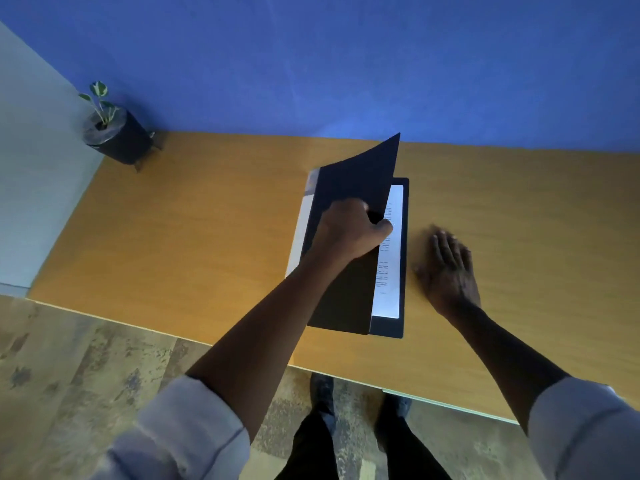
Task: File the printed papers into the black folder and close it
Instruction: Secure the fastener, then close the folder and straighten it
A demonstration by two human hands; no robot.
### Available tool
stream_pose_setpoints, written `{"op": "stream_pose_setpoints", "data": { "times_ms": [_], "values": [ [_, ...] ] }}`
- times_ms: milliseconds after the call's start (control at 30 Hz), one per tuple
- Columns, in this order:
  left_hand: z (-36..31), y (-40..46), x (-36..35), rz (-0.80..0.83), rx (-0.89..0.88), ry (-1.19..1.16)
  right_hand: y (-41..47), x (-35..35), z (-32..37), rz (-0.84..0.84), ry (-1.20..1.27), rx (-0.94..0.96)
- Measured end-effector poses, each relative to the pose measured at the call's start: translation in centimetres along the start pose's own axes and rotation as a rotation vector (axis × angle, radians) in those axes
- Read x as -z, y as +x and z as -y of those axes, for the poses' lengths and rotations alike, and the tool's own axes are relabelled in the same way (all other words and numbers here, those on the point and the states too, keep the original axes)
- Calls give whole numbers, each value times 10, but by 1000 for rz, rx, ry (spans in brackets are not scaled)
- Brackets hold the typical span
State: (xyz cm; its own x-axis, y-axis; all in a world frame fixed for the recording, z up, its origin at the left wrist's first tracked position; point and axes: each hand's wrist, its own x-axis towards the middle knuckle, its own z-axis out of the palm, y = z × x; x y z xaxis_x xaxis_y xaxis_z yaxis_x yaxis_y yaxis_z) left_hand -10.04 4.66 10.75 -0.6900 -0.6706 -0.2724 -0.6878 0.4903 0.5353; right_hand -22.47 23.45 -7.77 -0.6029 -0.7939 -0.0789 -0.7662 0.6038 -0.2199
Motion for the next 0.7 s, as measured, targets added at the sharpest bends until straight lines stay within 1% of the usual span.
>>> {"op": "stream_pose_setpoints", "data": {
  "times_ms": [233, 567, 700],
  "values": [
    [-21, 8, -50, 13, 68, 89, -14, 6, -33, 51, -10, -44],
    [-23, 14, -116, 28, 105, 262, -15, 9, -34, 101, -9, -55],
    [-22, 15, -135, 97, 80, 397, -15, 8, -32, 105, -16, -69]
  ]
}}
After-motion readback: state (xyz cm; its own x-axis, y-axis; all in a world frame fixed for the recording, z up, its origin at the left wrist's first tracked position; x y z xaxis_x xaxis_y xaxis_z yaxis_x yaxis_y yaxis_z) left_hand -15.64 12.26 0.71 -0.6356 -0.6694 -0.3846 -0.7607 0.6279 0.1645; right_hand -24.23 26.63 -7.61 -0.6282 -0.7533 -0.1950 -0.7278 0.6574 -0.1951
